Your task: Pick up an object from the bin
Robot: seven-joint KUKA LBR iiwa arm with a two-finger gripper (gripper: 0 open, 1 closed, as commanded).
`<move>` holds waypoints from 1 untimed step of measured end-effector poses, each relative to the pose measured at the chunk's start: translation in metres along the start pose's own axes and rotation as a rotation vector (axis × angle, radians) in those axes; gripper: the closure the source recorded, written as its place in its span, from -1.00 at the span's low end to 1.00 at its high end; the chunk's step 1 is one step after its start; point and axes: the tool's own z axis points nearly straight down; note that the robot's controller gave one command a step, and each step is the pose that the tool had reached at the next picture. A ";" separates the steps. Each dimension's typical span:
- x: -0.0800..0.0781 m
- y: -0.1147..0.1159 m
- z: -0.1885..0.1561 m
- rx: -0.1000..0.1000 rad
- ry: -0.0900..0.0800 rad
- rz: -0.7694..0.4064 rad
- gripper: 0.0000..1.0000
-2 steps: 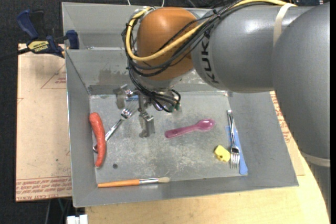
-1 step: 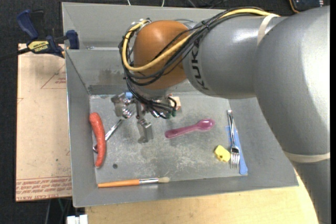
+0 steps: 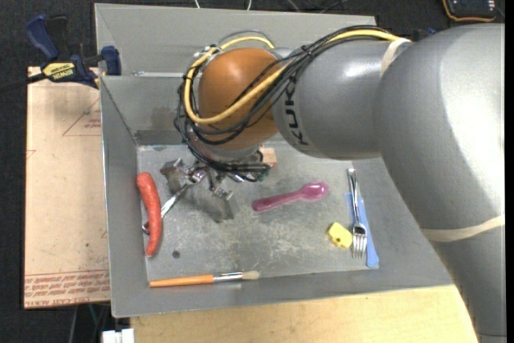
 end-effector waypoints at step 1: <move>-0.016 0.019 -0.001 -0.005 0.005 0.046 1.00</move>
Offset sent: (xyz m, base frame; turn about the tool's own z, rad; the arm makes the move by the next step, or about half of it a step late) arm 0.0000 0.0000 0.0000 0.0000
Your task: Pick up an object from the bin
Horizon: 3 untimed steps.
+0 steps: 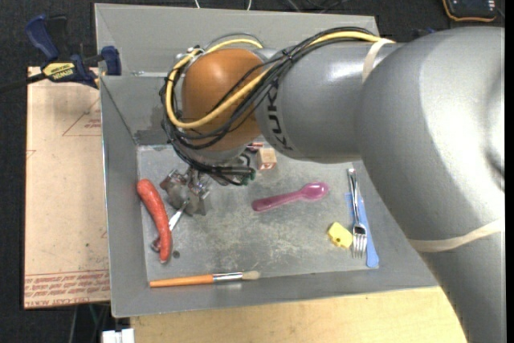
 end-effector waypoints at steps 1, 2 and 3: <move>0.000 0.000 0.000 0.000 0.000 0.001 1.00; 0.000 0.000 -0.001 0.000 -0.002 0.003 1.00; 0.000 0.000 -0.013 -0.002 -0.001 0.004 1.00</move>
Offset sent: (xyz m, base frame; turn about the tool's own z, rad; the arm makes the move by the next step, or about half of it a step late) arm 0.0001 -0.0002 0.0031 0.0006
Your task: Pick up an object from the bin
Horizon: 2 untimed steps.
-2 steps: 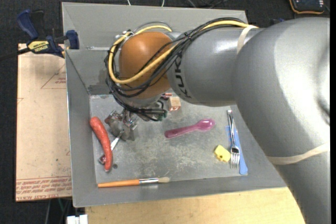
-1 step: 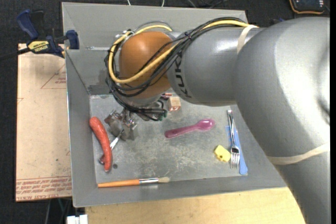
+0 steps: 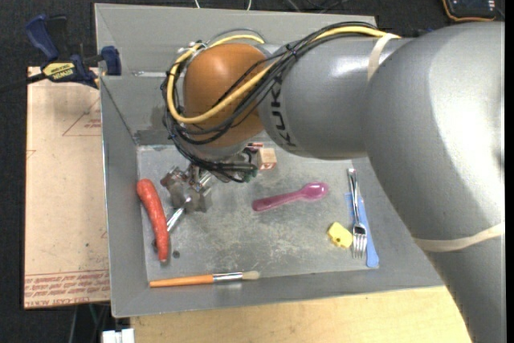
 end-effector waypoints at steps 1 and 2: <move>-0.001 0.000 -0.014 0.000 -0.003 0.001 1.00; -0.001 0.001 -0.031 -0.001 -0.003 0.002 1.00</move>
Offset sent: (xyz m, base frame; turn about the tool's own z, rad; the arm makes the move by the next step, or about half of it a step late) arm 0.0006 0.0007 0.0468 0.0009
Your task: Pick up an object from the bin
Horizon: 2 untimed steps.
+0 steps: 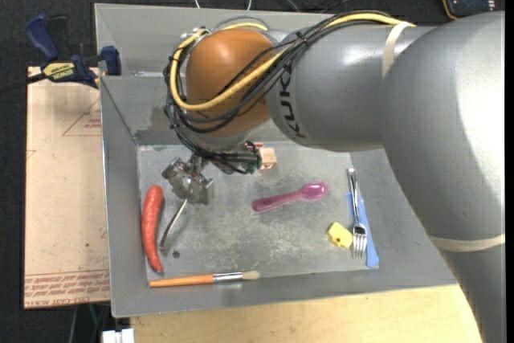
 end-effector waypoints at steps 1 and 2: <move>-0.001 0.000 -0.016 0.001 -0.003 0.001 1.00; -0.001 0.001 -0.035 -0.001 -0.001 0.002 1.00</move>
Offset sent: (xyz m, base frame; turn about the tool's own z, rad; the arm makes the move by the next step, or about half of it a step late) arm 0.0007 0.0004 0.0614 0.0008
